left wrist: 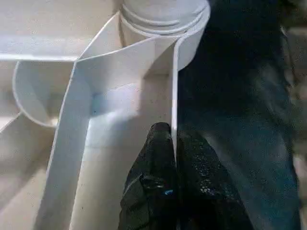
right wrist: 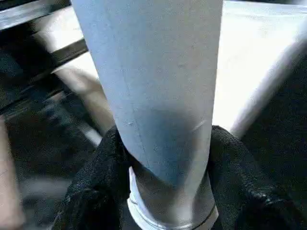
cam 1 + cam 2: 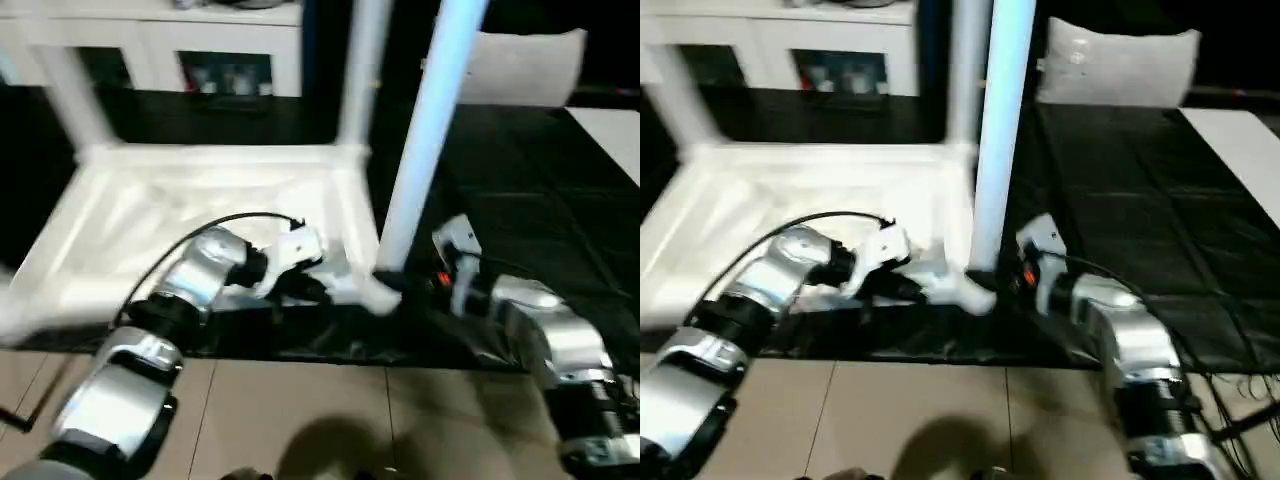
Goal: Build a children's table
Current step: Rotate leg to tighten
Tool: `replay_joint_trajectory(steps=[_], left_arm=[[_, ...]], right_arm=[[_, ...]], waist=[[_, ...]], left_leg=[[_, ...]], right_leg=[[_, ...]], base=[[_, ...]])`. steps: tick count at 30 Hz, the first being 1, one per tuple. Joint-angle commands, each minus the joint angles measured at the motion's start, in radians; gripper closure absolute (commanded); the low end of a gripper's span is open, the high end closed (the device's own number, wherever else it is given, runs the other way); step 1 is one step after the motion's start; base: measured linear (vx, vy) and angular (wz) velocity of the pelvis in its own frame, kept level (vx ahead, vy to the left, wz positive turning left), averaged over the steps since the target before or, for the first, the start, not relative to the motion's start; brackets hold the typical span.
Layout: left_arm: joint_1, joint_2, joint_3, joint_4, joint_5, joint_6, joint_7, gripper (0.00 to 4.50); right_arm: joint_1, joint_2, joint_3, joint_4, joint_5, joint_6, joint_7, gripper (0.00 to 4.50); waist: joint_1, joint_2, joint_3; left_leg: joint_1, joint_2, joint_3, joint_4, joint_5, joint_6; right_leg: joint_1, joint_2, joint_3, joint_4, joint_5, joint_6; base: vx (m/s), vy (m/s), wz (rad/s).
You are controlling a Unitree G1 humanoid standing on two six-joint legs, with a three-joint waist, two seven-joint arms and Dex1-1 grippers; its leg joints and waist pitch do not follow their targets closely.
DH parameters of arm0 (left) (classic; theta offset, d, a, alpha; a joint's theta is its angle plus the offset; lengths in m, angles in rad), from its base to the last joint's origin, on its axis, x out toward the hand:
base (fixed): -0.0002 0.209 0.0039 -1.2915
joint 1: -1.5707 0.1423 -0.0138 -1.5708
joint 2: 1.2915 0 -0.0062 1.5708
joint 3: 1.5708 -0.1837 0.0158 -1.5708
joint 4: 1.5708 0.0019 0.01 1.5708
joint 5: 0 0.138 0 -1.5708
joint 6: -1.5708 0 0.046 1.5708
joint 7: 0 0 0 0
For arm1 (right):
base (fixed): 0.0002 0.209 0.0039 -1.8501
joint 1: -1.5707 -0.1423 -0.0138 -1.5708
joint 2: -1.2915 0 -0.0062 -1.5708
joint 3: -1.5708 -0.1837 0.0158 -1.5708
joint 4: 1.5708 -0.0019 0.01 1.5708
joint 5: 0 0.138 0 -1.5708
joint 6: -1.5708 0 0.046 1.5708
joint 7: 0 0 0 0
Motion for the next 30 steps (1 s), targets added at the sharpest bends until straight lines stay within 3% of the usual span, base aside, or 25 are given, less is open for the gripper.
replay_joint_trajectory(steps=[1, 2, 6, 10, 11, 16, 20, 21, 25, 30], left_arm=[[-0.021, -0.082, 0.006, -0.058, -0.051, 0.027, 0.046, 4.5], [-0.044, -0.118, 0.029, -0.039, -0.048, 0.072, 0.13, 4.5], [-0.085, -0.179, 0.079, -0.003, -0.055, 0.135, 0.281, 4.5], [-0.105, -0.217, 0.105, -0.004, -0.044, 0.158, 0.375, 4.5], [-0.104, -0.22, 0.107, -0.009, -0.04, 0.162, 0.381, 4.5], [-0.087, -0.207, 0.093, -0.022, -0.021, 0.151, 0.385, 4.5], [-0.057, -0.167, 0.069, -0.036, -0.006, 0.117, 0.35, 4.5], [-0.047, -0.156, 0.063, -0.044, -0.005, 0.105, 0.332, 4.5], [-0.009, -0.109, 0.039, -0.056, 0.002, 0.031, 0.248, 4.5], [0.002, -0.044, 0.002, -0.032, 0.007, -0.088, 0.114, 4.5]], right_arm=[[-0.023, 0.074, 0.076, 0.014, -0.006, 0.026, -0.049, 2.53], [-0.047, 0.133, 0.059, 0.042, -0.029, 0.043, -0.164, 2.53], [-0.106, 0.238, -0.005, 0.124, -0.053, 0.071, -0.386, 2.54], [-0.137, 0.292, -0.022, 0.161, -0.083, 0.023, -0.493, 2.54], [-0.137, 0.295, -0.02, 0.159, -0.091, 0.017, -0.5, 1.98], [-0.108, 0.296, -0.026, 0.116, -0.098, 0.014, -0.497, 1.64], [-0.035, 0.234, -0.026, 0.047, -0.094, -0.025, -0.439, 1.28], [-0.019, 0.211, -0.024, 0.036, -0.097, -0.044, -0.422, 1.16], [0.041, 0.093, -0.027, -0.01, -0.074, -0.129, -0.254, 0.85], [0.077, -0.068, -0.03, -0.034, -0.035, -0.171, -0.009, 0.34]], waist=[[0.008, -0.012, -0.081], [0.004, -0.011, -0.081], [-0.002, -0.006, -0.085], [-0.001, -0.004, -0.089], [0.0, -0.004, -0.091], [0.0, -0.002, -0.088], [0.004, 0.001, -0.089], [0.006, 0.008, -0.089], [0.009, 0.003, -0.087], [0.007, 0.0, -0.082]], left_leg=[[0.01, 0.077, -0.051, -0.066, -0.117, 0.041], [0.009, 0.078, -0.051, -0.067, -0.106, 0.054], [0.012, 0.079, -0.053, -0.068, -0.103, 0.051], [0.012, 0.082, -0.05, -0.067, -0.07, 0.063], [0.009, 0.082, -0.05, -0.066, -0.049, 0.074], [0.011, 0.085, -0.05, -0.068, -0.062, 0.09], [0.012, 0.088, -0.05, -0.069, -0.073, 0.089], [0.011, 0.088, -0.052, -0.069, -0.071, 0.089], [0.008, 0.086, -0.05, -0.068, -0.101, 0.099], [0.006, 0.081, -0.05, -0.066, -0.123, 0.11]], right_leg=[[0.055, -0.12, 0.071, -0.099, -0.389, -0.139], [0.055, -0.118, 0.072, -0.098, -0.363, -0.145], [0.054, -0.118, 0.071, -0.094, -0.328, -0.163], [0.057, -0.12, 0.077, -0.082, -0.213, -0.195], [0.059, -0.12, 0.078, -0.076, -0.174, -0.201], [0.059, -0.12, 0.078, -0.075, -0.15, -0.21], [0.062, -0.121, 0.079, -0.076, -0.148, -0.204], [0.063, -0.123, 0.079, -0.075, -0.142, -0.206], [0.068, -0.124, 0.079, -0.08, -0.149, -0.204], [0.066, -0.117, 0.073, -0.092, -0.249, -0.172]], base=[[0.0, 0.0, 0.0], [0.0, 0.0, 0.0], [0.0, 0.0, 0.0], [0.0, 0.0, 0.0], [0.0, 0.0, 0.0], [0.0, 0.0, 0.0], [0.0, 0.0, 0.0], [0.0, 0.0, 0.0], [0.0, 0.0, 0.0], [0.0, 0.0, 0.0]])
